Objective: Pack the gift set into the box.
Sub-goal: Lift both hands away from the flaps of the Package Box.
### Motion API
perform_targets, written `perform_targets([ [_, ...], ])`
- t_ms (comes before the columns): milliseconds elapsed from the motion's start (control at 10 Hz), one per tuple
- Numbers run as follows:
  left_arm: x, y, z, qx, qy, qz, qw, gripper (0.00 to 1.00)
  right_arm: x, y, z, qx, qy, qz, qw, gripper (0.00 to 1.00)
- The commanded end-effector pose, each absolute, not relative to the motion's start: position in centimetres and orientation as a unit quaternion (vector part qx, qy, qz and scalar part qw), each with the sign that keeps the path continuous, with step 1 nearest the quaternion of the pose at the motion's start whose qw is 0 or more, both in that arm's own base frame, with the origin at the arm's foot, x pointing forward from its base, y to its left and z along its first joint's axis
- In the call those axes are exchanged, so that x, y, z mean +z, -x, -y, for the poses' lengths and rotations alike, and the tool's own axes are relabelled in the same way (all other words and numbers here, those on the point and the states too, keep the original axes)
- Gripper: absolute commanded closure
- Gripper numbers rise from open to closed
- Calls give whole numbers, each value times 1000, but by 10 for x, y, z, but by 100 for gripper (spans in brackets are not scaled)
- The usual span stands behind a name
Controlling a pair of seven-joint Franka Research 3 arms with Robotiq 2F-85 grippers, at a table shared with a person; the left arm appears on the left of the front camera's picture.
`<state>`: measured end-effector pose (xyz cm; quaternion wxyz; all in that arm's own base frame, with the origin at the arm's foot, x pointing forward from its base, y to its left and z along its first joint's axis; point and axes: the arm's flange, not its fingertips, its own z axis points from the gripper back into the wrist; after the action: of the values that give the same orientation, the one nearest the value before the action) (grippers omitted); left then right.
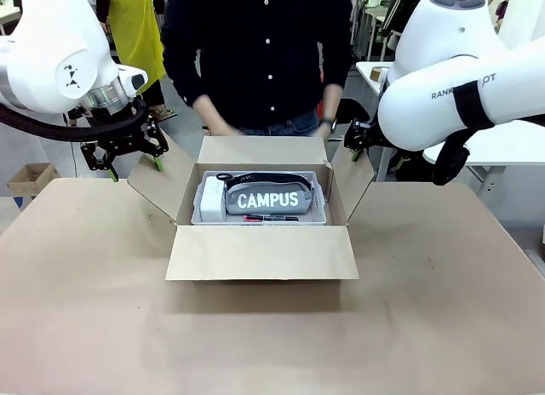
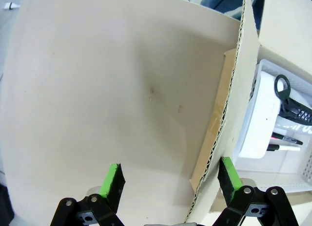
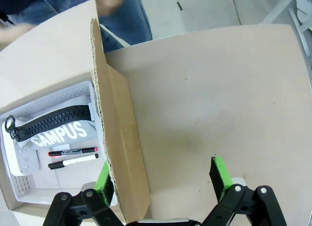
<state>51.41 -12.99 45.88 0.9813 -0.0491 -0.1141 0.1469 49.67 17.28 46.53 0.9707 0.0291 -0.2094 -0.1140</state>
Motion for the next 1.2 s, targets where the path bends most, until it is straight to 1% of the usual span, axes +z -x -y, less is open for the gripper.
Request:
perform_targets([
  [0,505,-489,107,128,103,149,975,0,507,-470,-147,-84,-108,232,963,0],
  [100,539,-461,79,121,179,156,964,0,539,-445,-118,-78,-186,226,953,0],
  [200,555,-441,51,109,246,145,952,0,556,-429,-92,-53,-262,196,943,0],
  [300,553,-429,23,85,316,124,937,0,561,-430,-57,-54,-353,132,925,0],
  [400,542,-424,-8,59,389,81,916,0,557,-428,-21,-94,-432,90,893,0],
  [500,528,-420,-47,44,481,39,875,0,547,-422,17,-136,-507,75,848,0],
  [600,501,-429,-80,73,562,30,823,0,531,-411,56,-175,-558,90,806,0],
  [700,463,-427,-109,122,642,18,757,0,509,-398,90,-221,-592,100,769,0],
  [800,432,-431,-124,168,699,8,695,0,488,-393,110,-264,-606,97,744,0],
  [900,414,-436,-134,211,725,-2,655,0,471,-395,118,-300,-607,90,730,0],
  [1000,412,-447,-135,267,695,-37,667,0,462,-406,109,-342,-555,82,754,0],
  [1100,424,-402,-139,143,672,45,726,0,482,-378,133,-262,-606,91,746,0],
])
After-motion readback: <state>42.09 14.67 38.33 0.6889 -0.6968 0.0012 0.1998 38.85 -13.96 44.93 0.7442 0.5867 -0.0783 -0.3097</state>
